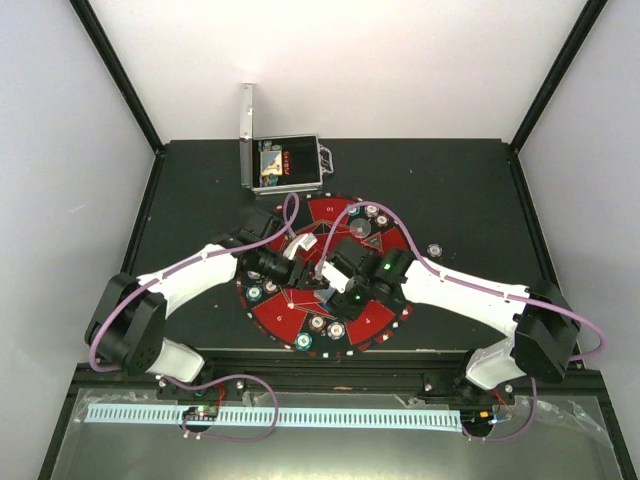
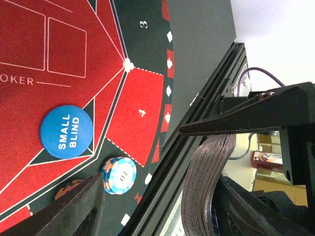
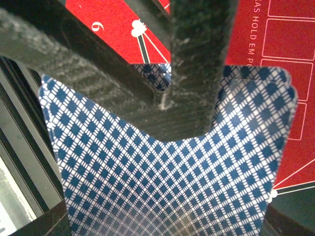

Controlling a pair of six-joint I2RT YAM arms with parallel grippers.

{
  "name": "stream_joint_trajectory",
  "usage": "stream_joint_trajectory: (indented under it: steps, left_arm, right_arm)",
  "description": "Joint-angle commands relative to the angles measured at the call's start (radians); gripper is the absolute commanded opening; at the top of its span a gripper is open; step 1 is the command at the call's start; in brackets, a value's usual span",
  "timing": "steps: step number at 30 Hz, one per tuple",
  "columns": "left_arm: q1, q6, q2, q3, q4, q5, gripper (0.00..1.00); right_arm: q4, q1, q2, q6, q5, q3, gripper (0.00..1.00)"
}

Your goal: Distribute texas hold em gaming equipment

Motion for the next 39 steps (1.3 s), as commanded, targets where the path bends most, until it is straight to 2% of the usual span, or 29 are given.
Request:
stream_joint_trajectory:
  steps: [1, 13, 16, 19, 23, 28, 33, 39]
  left_arm:
    - [0.000, 0.031, -0.020, 0.027, -0.057, -0.071, 0.61]
    - [0.010, 0.039, -0.049, 0.027, -0.083, -0.067, 0.51]
    - [0.010, 0.035, -0.060, 0.024, -0.062, -0.028, 0.43]
    - [0.010, 0.030, -0.070, 0.020, -0.035, 0.015, 0.29]
    - [0.010, 0.002, -0.082, 0.001, 0.018, 0.083, 0.17]
    - [0.010, -0.013, -0.086, -0.012, 0.036, 0.094, 0.03]
    - [0.018, 0.000, -0.111, -0.003, 0.007, 0.052, 0.02]
    - [0.052, 0.012, -0.211, -0.008, -0.029, 0.003, 0.02]
  right_arm:
    - [0.011, 0.008, -0.018, 0.007, 0.014, -0.005, 0.59]
    - [0.014, 0.009, -0.015, 0.010, 0.021, -0.016, 0.59]
    - [0.019, 0.009, -0.017, 0.011, 0.022, -0.019, 0.59]
    - [0.022, 0.009, -0.014, 0.013, 0.023, -0.022, 0.59]
    - [0.028, 0.009, -0.011, 0.019, 0.025, -0.025, 0.59]
    - [0.035, 0.009, -0.015, 0.026, 0.031, -0.030, 0.59]
    - [0.044, 0.008, -0.017, 0.044, 0.037, -0.042, 0.59]
    - [0.061, 0.005, -0.010, 0.074, 0.061, -0.064, 0.58]
